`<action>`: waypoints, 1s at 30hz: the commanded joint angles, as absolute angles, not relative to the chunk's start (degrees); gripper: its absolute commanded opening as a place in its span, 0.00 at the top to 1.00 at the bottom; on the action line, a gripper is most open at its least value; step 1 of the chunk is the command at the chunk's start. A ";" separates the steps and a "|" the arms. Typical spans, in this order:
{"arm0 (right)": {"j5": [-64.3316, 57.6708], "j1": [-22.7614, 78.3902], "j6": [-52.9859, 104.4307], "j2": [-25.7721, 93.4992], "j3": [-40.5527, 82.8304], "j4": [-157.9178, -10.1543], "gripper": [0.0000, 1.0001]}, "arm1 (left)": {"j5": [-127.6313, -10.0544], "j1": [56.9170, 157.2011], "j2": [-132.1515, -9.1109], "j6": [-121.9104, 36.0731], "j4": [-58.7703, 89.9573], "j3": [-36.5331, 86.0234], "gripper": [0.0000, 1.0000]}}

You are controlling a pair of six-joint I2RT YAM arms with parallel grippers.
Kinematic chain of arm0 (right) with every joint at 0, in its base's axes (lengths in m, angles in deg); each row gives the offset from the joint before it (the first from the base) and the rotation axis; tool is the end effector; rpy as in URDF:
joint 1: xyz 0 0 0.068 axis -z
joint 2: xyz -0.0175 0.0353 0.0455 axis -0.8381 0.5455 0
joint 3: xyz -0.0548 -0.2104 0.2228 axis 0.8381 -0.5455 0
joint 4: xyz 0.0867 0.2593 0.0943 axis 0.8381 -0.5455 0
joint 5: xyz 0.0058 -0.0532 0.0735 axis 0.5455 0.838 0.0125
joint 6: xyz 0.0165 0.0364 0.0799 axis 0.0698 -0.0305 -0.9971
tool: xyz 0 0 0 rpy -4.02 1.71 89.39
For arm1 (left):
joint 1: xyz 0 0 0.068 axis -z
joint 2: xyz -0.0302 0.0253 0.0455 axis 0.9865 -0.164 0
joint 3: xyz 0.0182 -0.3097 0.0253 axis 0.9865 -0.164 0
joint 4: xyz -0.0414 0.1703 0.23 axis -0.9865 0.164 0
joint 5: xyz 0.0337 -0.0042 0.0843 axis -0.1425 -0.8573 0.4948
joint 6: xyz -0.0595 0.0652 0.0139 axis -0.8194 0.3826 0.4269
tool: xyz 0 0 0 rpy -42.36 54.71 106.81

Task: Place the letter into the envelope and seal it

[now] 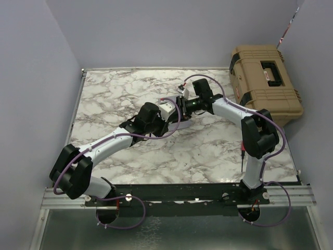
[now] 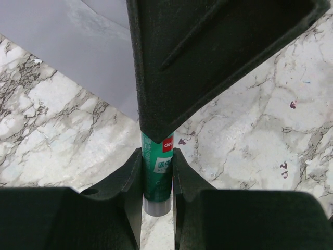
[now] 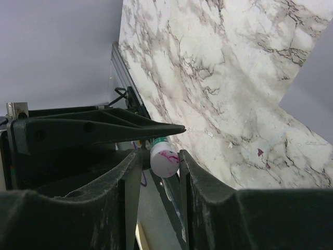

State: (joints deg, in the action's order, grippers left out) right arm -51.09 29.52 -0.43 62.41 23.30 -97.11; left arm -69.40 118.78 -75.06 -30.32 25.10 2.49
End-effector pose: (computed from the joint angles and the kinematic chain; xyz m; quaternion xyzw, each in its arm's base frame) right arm 0.3873 0.2748 0.2207 -0.1361 0.8270 0.5405 0.0734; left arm 0.2718 -0.2295 0.2348 0.3321 0.8302 -0.2064 0.3973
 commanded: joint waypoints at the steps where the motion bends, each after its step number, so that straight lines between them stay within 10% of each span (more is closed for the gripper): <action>1: -56.71 29.08 3.39 62.66 25.49 -100.93 0.63 | -70.61 118.88 -74.74 -30.21 24.67 3.31 1.00; 8: -57.05 29.10 3.01 63.08 25.66 -100.15 0.75 | -70.78 118.83 -74.80 -30.08 24.68 3.45 1.00; 12: -55.02 29.13 3.25 62.92 26.17 -100.98 0.99 | -70.50 118.85 -74.87 -30.36 24.80 3.52 1.00; 30: -43.66 40.08 -4.51 55.91 30.02 -99.69 1.00 | -72.98 118.88 -67.56 -33.02 27.87 -4.10 1.00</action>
